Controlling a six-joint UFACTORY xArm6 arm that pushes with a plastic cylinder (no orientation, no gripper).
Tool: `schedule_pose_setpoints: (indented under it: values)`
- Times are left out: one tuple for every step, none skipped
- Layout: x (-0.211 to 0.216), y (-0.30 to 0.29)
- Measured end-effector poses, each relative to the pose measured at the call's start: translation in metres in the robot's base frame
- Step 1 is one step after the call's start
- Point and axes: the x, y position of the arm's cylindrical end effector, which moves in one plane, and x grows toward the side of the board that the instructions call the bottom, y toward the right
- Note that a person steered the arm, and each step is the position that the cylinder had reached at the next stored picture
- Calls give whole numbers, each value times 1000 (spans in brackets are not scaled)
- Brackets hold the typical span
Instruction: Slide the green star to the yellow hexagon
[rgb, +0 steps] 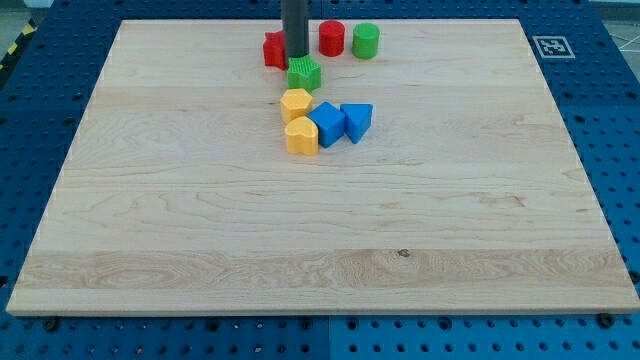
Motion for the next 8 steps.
schedule_pose_setpoints:
  values:
    - [3,17]
    - [-1,47]
    - [6,49]
    - [11,45]
    - [24,39]
    - [24,24]
    - [27,-12]
    - [28,-45]
